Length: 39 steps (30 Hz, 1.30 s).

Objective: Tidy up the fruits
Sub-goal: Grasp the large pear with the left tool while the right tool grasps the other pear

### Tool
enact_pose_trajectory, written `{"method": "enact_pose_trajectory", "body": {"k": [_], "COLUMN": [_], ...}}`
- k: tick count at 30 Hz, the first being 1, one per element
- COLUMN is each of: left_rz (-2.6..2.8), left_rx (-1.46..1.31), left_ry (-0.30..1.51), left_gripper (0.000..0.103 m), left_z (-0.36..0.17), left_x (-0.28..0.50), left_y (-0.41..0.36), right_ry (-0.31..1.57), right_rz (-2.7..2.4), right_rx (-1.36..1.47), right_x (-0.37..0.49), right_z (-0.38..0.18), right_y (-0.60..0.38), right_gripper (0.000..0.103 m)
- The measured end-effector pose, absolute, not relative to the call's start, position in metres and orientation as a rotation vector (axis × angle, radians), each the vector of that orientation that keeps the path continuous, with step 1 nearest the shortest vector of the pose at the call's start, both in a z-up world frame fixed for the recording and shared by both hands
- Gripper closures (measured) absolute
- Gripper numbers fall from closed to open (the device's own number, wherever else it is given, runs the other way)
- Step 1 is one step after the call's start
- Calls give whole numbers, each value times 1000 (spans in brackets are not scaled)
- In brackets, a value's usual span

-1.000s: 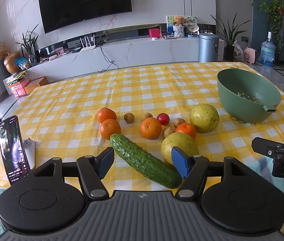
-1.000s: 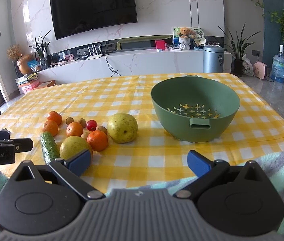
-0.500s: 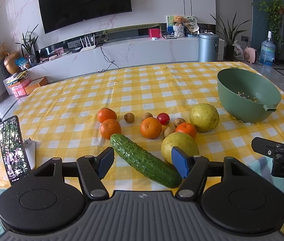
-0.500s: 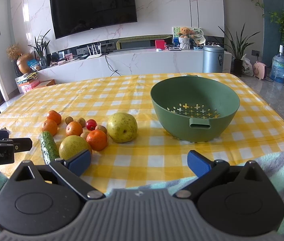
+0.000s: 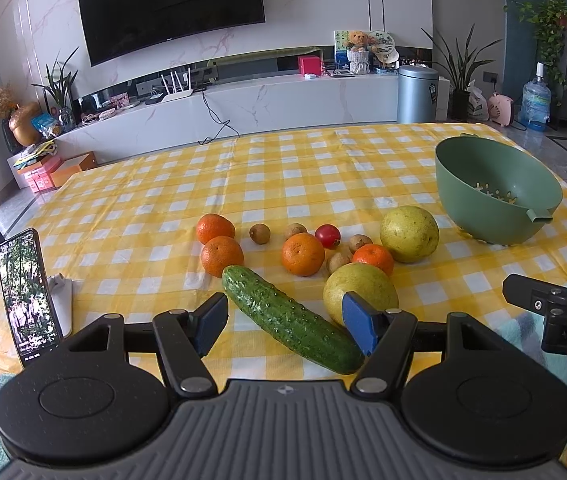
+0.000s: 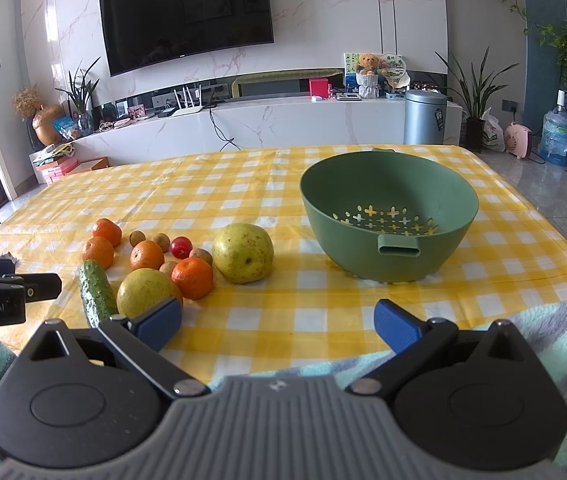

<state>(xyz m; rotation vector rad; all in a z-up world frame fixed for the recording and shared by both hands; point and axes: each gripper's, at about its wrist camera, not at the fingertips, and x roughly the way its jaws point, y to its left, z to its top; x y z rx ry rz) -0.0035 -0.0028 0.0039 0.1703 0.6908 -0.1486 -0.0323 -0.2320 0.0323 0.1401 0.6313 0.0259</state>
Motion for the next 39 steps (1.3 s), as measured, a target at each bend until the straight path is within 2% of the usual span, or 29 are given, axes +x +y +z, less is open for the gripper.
{"method": "enact_pose_trajectory", "body": {"k": [11,14,16,22,28,39], "left_rz": [-205,-260,-294,-324,-360,-341], "left_rx": [163,160,156,202,222,299], "left_ry": [716,735,748,770,787,775], "left_gripper": [26,26,26,26,26,24], "left_z": [7,8,8,1,-8,-31], "left_x": [3,8,12,24,36,45], "left_y": [-3,-6,-9,-22,-30,-45], "right_ry": [635,654,669,727,711,714], "right_rz": [24,27,50,71,98,115], "right_rx": [127,122,142,224,150,223], "right_x": [-32,-27,-23,-5,18,41], "right_z": [28,29,29,26,32,14], "right_y": [-235,-231,-232,-243,-232,-237], "right_gripper": [6,11,28,39,47,47]}}
